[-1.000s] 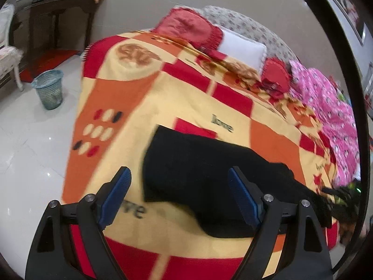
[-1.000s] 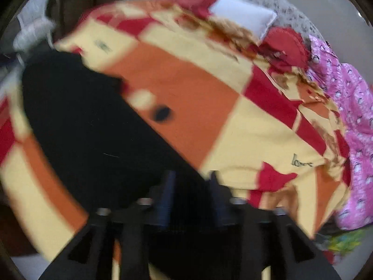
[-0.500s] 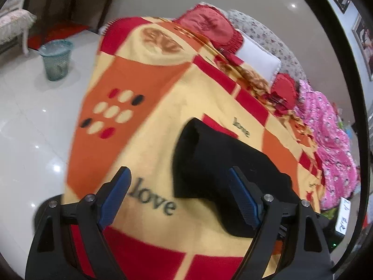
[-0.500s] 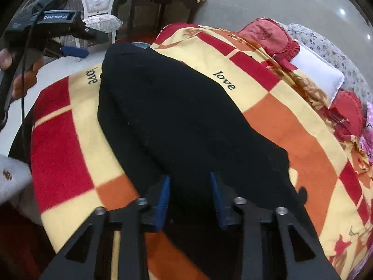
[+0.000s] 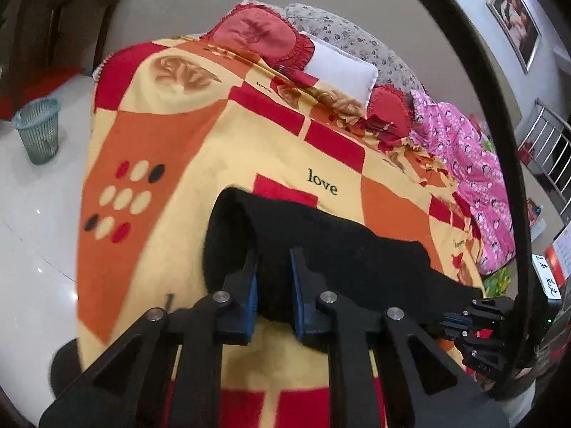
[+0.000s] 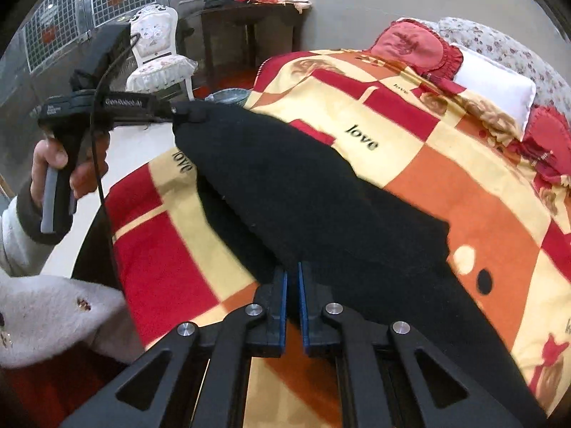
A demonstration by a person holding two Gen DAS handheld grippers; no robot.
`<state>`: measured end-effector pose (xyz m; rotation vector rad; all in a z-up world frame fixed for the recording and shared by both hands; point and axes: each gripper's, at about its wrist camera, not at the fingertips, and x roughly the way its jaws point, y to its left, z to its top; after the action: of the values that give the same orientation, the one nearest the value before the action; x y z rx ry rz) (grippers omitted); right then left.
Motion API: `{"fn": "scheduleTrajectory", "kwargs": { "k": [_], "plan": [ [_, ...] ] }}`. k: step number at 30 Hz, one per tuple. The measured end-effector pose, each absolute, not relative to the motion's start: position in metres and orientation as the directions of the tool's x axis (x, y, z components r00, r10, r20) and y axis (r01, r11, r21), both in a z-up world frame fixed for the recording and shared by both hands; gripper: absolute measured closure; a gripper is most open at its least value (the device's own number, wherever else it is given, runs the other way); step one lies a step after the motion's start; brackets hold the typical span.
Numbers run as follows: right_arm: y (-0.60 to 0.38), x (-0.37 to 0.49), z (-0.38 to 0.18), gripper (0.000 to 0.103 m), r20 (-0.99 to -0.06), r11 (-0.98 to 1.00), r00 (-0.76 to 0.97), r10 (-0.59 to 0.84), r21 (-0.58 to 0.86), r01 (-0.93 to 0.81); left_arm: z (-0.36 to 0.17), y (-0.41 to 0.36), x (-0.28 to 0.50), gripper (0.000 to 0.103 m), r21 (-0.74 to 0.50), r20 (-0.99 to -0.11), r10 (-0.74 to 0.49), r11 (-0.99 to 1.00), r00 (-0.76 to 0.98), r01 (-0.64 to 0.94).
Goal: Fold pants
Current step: 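Open both grippers and press the folded pants flat on the blanket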
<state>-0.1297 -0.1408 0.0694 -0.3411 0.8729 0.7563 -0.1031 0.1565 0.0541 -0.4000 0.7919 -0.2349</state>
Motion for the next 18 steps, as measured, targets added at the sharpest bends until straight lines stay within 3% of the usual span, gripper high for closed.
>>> {"fn": "scheduleTrajectory", "kwargs": {
  "k": [2, 4, 6, 7, 9, 18],
  "plan": [
    [-0.137, -0.131, 0.054, 0.097, -0.801, 0.696, 0.392, 0.452, 0.042, -0.717, 0.044, 0.159, -0.102, 0.089, -0.41, -0.668, -0.325, 0.912, 0.67, 0.033],
    [-0.135, -0.131, 0.04, 0.089, -0.81, 0.712, 0.377, 0.448, 0.068, -0.699, 0.029, 0.158, -0.096, 0.085, -0.382, -0.713, -0.289, 0.924, 0.639, -0.007],
    [-0.138, -0.133, 0.041, 0.084, -0.801, 0.72, 0.381, 0.461, 0.087, -0.688, 0.02, 0.163, -0.096, 0.076, -0.395, -0.731, -0.285, 0.918, 0.62, -0.044],
    [-0.142, -0.135, 0.047, 0.076, -0.798, 0.718, 0.374, 0.473, 0.104, -0.688, 0.021, 0.165, -0.097, 0.073, -0.398, -0.73, -0.283, 0.916, 0.622, -0.051],
    [-0.159, -0.144, 0.061, 0.069, -0.772, 0.717, 0.379, 0.51, 0.138, -0.683, 0.03, 0.17, -0.104, 0.062, -0.382, -0.723, -0.252, 0.922, 0.643, -0.069],
    [-0.238, -0.12, 0.067, 0.07, -0.737, 0.882, 0.538, 0.408, 0.166, -0.441, 0.064, 0.141, -0.103, 0.039, -0.342, -0.663, -0.243, 0.94, 0.708, 0.002]
  ]
}}
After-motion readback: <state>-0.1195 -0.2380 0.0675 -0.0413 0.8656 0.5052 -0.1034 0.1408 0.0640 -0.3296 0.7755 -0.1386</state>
